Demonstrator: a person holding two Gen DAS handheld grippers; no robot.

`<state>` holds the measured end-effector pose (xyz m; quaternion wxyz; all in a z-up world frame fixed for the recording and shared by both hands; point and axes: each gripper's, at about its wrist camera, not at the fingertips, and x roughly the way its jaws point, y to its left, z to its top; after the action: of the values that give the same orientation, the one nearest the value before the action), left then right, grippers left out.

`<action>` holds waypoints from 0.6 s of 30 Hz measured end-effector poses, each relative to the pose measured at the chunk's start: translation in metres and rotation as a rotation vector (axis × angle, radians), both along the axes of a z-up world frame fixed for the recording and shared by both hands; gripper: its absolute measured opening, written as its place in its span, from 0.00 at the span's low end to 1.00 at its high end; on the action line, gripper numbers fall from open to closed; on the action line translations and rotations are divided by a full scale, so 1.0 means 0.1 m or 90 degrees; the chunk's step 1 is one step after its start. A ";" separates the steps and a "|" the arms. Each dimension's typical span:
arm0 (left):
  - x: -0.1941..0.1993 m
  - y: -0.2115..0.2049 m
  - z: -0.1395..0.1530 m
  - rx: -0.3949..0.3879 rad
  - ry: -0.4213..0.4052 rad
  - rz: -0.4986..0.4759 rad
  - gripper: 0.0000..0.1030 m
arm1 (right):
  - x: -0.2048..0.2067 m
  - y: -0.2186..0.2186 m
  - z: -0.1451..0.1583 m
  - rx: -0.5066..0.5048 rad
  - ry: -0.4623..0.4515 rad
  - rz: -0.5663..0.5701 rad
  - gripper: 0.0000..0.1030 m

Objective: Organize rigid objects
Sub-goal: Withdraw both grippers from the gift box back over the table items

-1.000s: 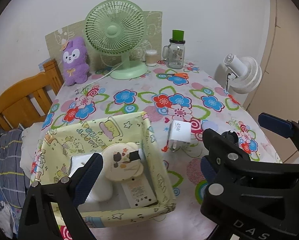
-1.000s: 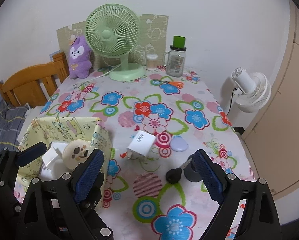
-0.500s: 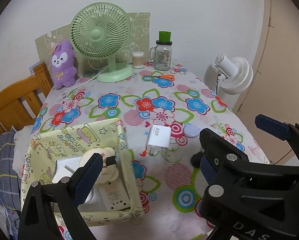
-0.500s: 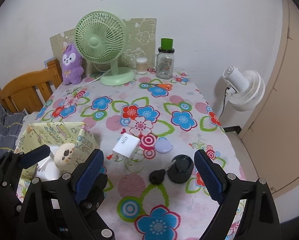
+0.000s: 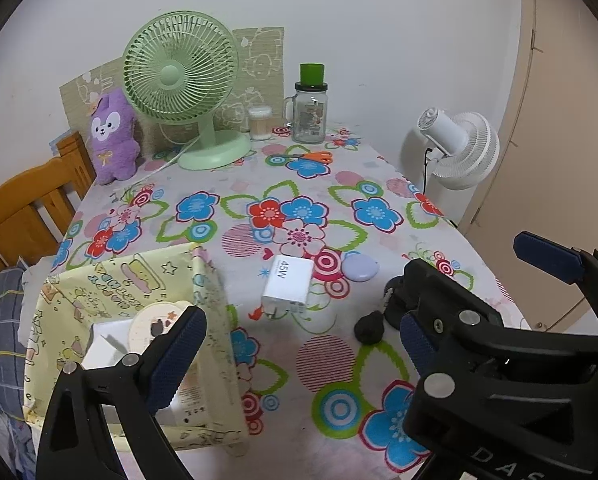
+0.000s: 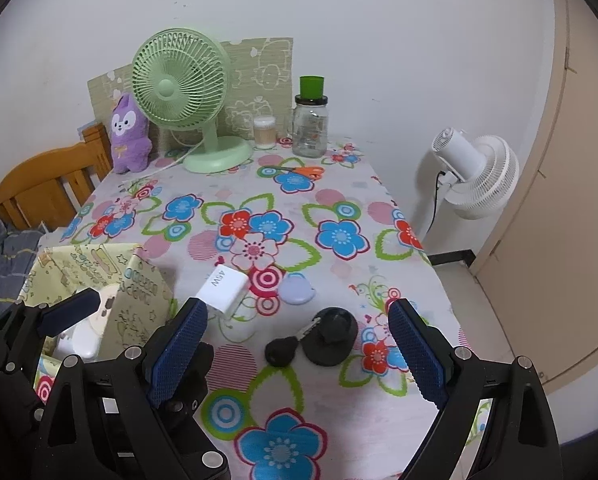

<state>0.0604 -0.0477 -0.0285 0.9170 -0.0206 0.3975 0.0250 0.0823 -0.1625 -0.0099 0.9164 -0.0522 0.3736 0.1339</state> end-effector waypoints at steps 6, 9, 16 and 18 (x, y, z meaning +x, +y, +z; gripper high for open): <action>0.06 -0.11 -0.04 0.002 -0.001 0.003 0.96 | 0.05 -0.14 -0.05 0.009 0.003 -0.003 0.91; 0.09 -0.17 -0.07 0.001 -0.001 0.003 0.96 | 0.07 -0.21 -0.08 0.011 0.003 -0.006 0.91; 0.15 -0.32 -0.16 -0.008 0.002 -0.009 0.93 | 0.11 -0.38 -0.17 0.011 -0.002 -0.006 0.91; 0.17 -0.36 -0.19 -0.010 0.004 -0.013 0.92 | 0.12 -0.41 -0.19 0.010 -0.009 -0.010 0.91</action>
<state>0.0775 -0.0839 -0.0477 0.9160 -0.0235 0.4004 0.0123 0.0938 -0.2040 -0.0293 0.9204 -0.0431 0.3665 0.1293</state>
